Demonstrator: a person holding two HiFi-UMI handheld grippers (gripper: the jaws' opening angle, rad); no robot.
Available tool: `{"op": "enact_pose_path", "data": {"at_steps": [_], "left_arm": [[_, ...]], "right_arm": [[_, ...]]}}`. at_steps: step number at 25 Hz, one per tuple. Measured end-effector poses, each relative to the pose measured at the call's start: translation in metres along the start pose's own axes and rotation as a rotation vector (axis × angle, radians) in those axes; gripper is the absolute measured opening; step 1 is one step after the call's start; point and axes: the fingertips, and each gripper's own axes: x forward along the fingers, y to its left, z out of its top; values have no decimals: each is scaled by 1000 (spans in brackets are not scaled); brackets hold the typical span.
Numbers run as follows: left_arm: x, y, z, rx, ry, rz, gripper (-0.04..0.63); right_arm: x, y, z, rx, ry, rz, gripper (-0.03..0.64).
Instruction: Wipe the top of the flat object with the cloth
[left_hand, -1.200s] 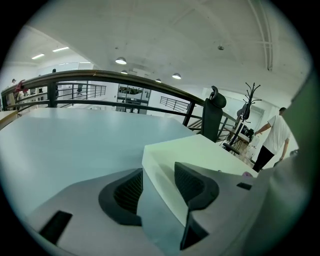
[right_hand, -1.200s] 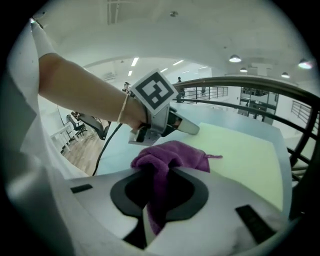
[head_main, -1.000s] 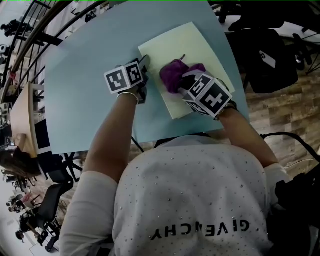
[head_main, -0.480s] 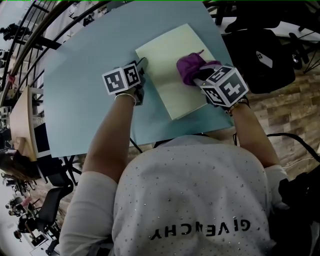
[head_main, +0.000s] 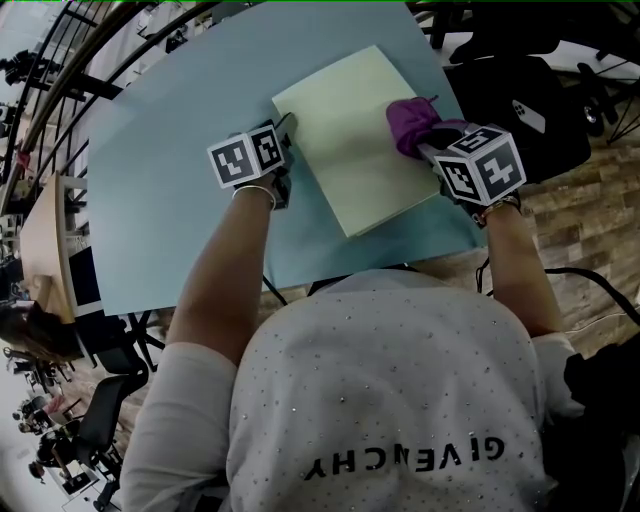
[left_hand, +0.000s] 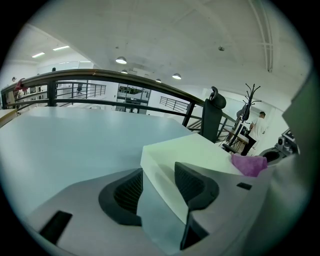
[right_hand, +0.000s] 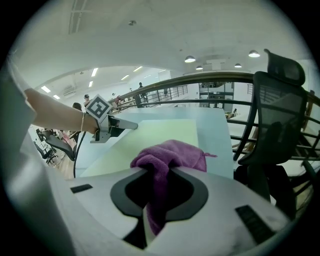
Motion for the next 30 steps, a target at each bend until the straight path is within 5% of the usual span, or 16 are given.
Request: {"op": "enact_pose_path", "data": {"at_steps": [9, 13, 16, 22, 26, 30], "left_arm": [[0, 1, 1, 1, -12, 4, 207], [-2, 3, 1, -1, -15, 12, 207], [-2, 3, 0, 10, -19, 23, 207], [-1, 0, -1, 6, -21, 14, 207], [-2, 1, -1, 22, -14, 4, 207], [-4, -1, 5, 145, -14, 34, 207]], "right_arm": [[-10, -13, -1, 54, -36, -39, 46], [-12, 22, 16, -155, -5, -39, 46], [4, 79, 24, -292, -9, 62, 46], [31, 179, 6, -311, 10, 378, 47], [38, 191, -5, -344, 49, 404, 48], [36, 178, -2, -241, 54, 404, 48]]}}
